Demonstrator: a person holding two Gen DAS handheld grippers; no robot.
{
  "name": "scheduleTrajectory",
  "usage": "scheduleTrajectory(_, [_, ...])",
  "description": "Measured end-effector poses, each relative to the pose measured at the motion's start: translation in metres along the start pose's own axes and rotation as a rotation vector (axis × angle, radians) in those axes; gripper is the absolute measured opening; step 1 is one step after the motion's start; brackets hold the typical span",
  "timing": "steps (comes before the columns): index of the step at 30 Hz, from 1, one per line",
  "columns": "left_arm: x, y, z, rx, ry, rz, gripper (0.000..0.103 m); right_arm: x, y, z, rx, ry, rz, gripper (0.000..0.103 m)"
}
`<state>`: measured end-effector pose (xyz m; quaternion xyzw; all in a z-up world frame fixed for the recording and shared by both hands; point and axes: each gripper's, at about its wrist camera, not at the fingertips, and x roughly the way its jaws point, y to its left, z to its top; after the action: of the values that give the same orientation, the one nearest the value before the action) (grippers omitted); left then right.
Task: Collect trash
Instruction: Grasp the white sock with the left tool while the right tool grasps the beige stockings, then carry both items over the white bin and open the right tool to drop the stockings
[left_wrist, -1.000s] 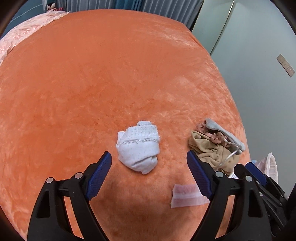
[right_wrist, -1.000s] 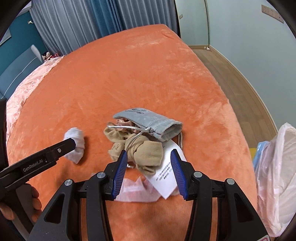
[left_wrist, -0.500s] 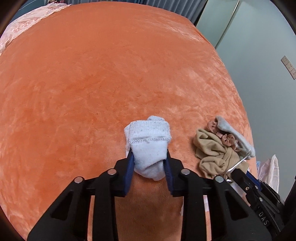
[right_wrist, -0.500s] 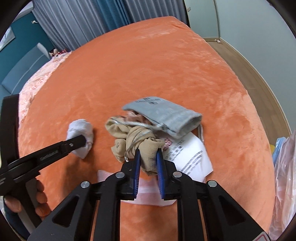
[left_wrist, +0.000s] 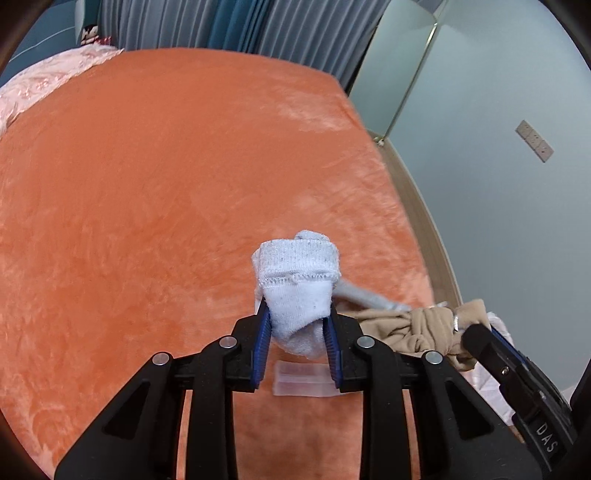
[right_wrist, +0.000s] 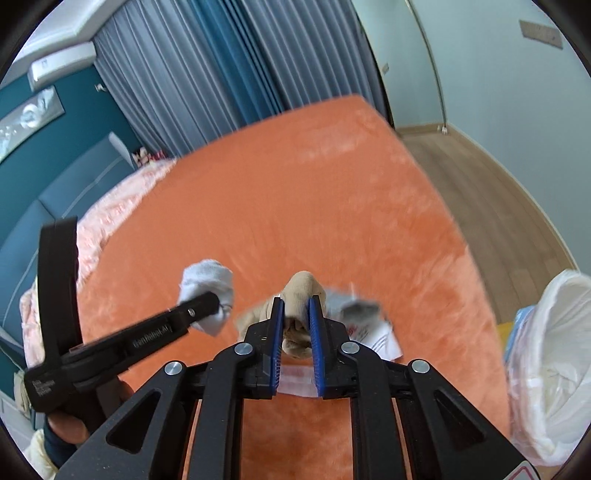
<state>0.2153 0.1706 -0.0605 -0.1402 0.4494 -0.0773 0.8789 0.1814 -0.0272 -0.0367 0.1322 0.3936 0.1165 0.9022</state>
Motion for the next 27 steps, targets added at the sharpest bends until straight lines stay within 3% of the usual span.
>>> scheduleTrajectory(5, [-0.036, -0.041, 0.004, 0.049, -0.054, -0.039, 0.025, -0.055, -0.003, 0.018, -0.004, -0.095, -0.002, 0.002])
scheduleTrajectory(12, [-0.076, -0.098, -0.002, 0.129, -0.109, -0.094, 0.025, -0.119, -0.023, 0.032, -0.008, -0.189, -0.042, 0.001])
scheduleTrajectory(17, [-0.092, -0.121, -0.019, 0.157, -0.116, -0.117, 0.025, -0.139, -0.039, 0.018, -0.009, -0.191, -0.09, 0.002])
scheduleTrajectory(21, [-0.088, -0.122, -0.034, 0.155, -0.089, -0.113, 0.026, -0.126, -0.059, -0.007, 0.02, -0.135, -0.134, 0.013])
scheduleTrajectory(24, [-0.079, -0.117, -0.046, 0.152, -0.059, -0.102, 0.026, -0.103, -0.076, -0.031, 0.045, -0.067, -0.165, 0.029])
scheduleTrajectory(27, [-0.065, -0.111, -0.058, 0.151, -0.021, -0.085, 0.026, -0.077, -0.093, -0.056, 0.08, 0.002, -0.186, 0.033])
